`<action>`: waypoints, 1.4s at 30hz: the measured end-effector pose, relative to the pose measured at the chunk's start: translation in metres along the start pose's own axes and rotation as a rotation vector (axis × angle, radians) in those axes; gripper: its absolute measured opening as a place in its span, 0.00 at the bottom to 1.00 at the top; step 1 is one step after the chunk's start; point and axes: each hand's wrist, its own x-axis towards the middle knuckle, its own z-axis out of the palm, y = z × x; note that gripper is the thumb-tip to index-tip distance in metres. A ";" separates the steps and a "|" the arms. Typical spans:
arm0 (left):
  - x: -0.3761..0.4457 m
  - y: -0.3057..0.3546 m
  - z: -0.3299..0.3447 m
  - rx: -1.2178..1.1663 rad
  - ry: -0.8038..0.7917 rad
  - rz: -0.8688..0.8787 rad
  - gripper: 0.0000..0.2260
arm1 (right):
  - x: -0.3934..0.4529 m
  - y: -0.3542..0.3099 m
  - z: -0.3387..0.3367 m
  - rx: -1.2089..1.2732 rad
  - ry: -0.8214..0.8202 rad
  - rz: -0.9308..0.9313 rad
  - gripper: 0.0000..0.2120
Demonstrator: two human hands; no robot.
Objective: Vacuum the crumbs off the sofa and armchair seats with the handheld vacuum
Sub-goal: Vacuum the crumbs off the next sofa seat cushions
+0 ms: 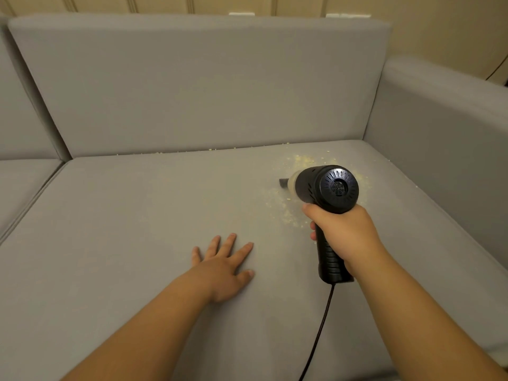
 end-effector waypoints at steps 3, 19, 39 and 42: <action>-0.001 0.000 0.000 -0.003 -0.003 -0.002 0.30 | -0.002 -0.002 -0.004 0.025 -0.046 0.033 0.09; -0.001 0.000 0.001 0.015 0.010 -0.008 0.29 | -0.022 0.002 -0.025 0.044 -0.131 0.071 0.09; -0.009 0.012 -0.005 -0.016 -0.041 -0.027 0.29 | -0.047 0.015 -0.053 -0.121 -0.027 -0.021 0.12; -0.010 0.022 -0.006 -0.019 -0.052 -0.004 0.29 | -0.047 0.019 -0.058 -0.113 -0.003 -0.014 0.13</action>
